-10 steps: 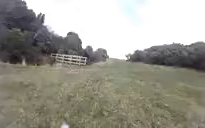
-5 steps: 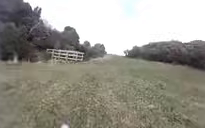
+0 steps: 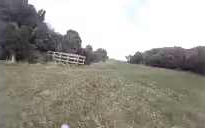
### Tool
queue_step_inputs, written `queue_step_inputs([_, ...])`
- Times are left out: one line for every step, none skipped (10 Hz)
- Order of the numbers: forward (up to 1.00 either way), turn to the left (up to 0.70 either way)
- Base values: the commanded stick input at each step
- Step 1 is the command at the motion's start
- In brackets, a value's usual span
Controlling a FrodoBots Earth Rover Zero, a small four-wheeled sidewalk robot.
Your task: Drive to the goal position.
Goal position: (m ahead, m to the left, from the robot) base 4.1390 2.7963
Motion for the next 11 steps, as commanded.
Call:
queue_step_inputs([1.00,0.00])
queue_step_inputs([1.00,0.00])
queue_step_inputs([1.00,0.00])
queue_step_inputs([1.00,-0.01])
queue_step_inputs([1.00,-0.02])
queue_step_inputs([1.00,-0.40])
queue_step_inputs([1.00,-0.40])
queue_step_inputs([1.00,-0.32])
queue_step_inputs([1.00,-0.19])
queue_step_inputs([1.00,0.00])
queue_step_inputs([1.00,0.00])
